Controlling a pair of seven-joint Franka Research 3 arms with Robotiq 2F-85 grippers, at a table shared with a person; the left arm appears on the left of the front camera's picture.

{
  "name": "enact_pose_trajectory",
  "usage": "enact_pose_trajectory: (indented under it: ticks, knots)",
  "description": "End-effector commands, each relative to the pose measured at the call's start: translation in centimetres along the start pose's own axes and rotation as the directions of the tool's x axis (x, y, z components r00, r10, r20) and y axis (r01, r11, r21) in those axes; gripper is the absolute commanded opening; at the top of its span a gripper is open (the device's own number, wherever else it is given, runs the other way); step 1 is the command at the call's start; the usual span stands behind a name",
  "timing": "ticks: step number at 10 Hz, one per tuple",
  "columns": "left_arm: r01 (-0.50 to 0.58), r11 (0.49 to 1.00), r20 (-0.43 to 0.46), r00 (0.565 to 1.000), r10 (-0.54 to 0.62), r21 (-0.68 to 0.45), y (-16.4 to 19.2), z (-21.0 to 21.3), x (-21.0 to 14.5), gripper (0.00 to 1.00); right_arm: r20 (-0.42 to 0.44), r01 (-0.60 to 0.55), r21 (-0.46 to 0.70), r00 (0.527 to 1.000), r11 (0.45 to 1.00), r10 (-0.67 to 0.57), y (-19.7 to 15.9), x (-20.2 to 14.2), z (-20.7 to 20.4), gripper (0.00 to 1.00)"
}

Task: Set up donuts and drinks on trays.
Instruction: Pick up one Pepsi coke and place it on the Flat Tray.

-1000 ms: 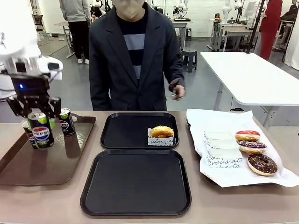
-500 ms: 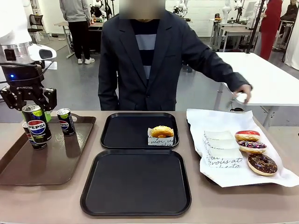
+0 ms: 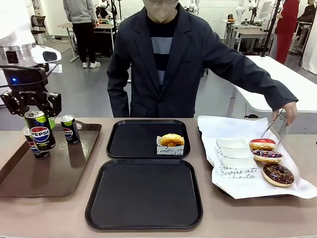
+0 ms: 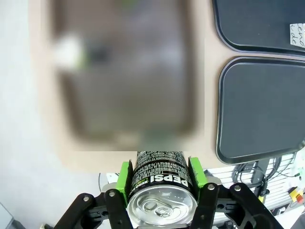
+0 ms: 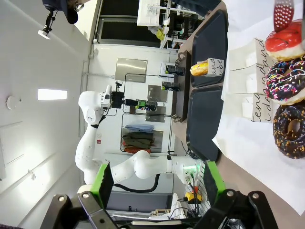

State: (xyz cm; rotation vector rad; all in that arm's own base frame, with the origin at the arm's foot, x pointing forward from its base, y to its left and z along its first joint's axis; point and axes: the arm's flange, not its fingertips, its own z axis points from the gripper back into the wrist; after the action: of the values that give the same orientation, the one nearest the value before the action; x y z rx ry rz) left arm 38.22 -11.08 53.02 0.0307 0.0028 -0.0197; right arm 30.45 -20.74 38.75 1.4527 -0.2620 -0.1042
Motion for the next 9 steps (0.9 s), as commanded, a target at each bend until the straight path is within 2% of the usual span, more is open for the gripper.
enact_pose_trajectory:
  ticks: [1,4,6,8,9]
  knots:
    - [0.057,0.998,0.011,0.998,-0.058,0.036,-2.7,0.1,1.7,0.58,0.002,-0.017,0.015,1.000,1.000,0.017,-0.1,0.0,0.0,1.00]
    - [0.196,0.978,-0.016,0.981,-0.195,0.072,-11.2,-0.9,7.5,0.58,0.002,-0.017,0.015,1.000,1.000,0.017,-0.1,0.0,0.0,1.00]
    - [0.289,0.954,0.028,0.956,-0.292,0.081,-16.3,-3.1,11.1,0.58,0.002,-0.017,0.015,1.000,1.000,0.017,-0.1,0.0,0.0,1.00]
    - [0.360,0.931,0.041,0.931,-0.363,0.057,-19.6,-6.4,14.6,0.58,0.002,-0.017,0.015,1.000,1.000,0.017,-0.1,0.0,0.0,1.00]
    - [0.358,0.934,0.004,0.934,-0.358,0.016,-19.9,-7.1,15.0,0.58,0.002,-0.017,0.015,1.000,1.000,0.017,-0.1,0.0,0.0,1.00]
